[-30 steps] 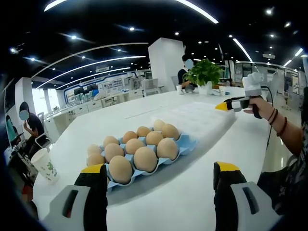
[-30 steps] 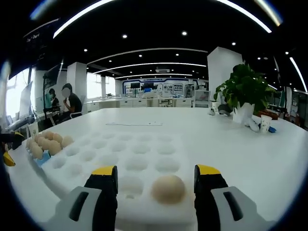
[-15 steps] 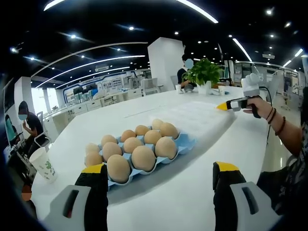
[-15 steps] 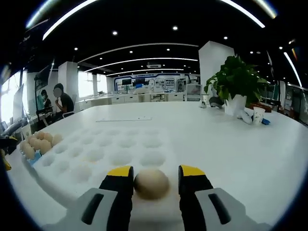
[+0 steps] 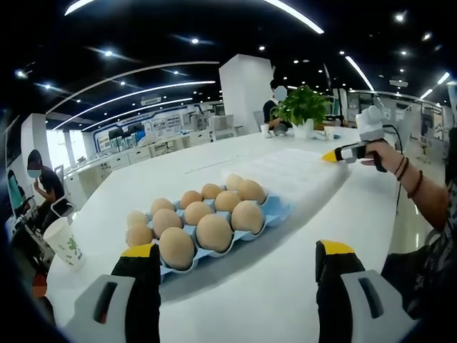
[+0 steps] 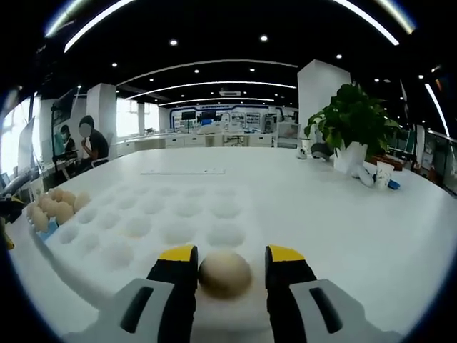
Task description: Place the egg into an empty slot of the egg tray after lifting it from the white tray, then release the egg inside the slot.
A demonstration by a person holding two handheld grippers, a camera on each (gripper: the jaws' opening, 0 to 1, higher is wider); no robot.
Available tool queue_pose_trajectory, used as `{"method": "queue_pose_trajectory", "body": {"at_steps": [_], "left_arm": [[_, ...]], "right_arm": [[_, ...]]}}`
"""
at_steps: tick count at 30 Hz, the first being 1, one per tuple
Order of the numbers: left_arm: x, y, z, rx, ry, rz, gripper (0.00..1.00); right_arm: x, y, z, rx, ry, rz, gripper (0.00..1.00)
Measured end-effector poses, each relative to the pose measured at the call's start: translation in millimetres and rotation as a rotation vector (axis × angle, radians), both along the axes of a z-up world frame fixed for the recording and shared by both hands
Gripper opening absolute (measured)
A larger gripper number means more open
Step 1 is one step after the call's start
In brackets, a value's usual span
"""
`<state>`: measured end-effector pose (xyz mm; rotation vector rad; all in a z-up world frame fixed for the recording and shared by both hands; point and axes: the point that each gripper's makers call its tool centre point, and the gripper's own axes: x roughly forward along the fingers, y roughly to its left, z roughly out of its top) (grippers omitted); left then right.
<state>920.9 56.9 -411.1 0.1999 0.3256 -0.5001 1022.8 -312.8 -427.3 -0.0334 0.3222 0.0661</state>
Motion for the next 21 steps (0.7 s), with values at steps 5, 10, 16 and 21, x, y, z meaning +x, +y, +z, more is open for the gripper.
{"method": "queue_pose_trajectory", "body": {"at_steps": [5, 10, 16, 21], "left_arm": [[0.9, 2.1, 1.0, 0.0, -0.001, 0.005, 0.92], [3.4, 2.2, 0.8, -0.004, 0.003, 0.009, 0.91], [3.8, 3.1, 2.0, -0.017, 0.002, 0.015, 0.91], [3.1, 1.5, 3.0, -0.017, -0.003, 0.01, 0.91]], "right_arm": [[-1.8, 7.8, 0.6, -0.057, 0.011, 0.018, 0.3], [2.1, 0.6, -0.3, 0.051, 0.025, -0.012, 0.3], [2.8, 2.9, 0.0, 0.035, 0.018, -0.002, 0.29], [2.4, 0.0, 3.7, 0.171, -0.001, -0.043, 0.29]]}}
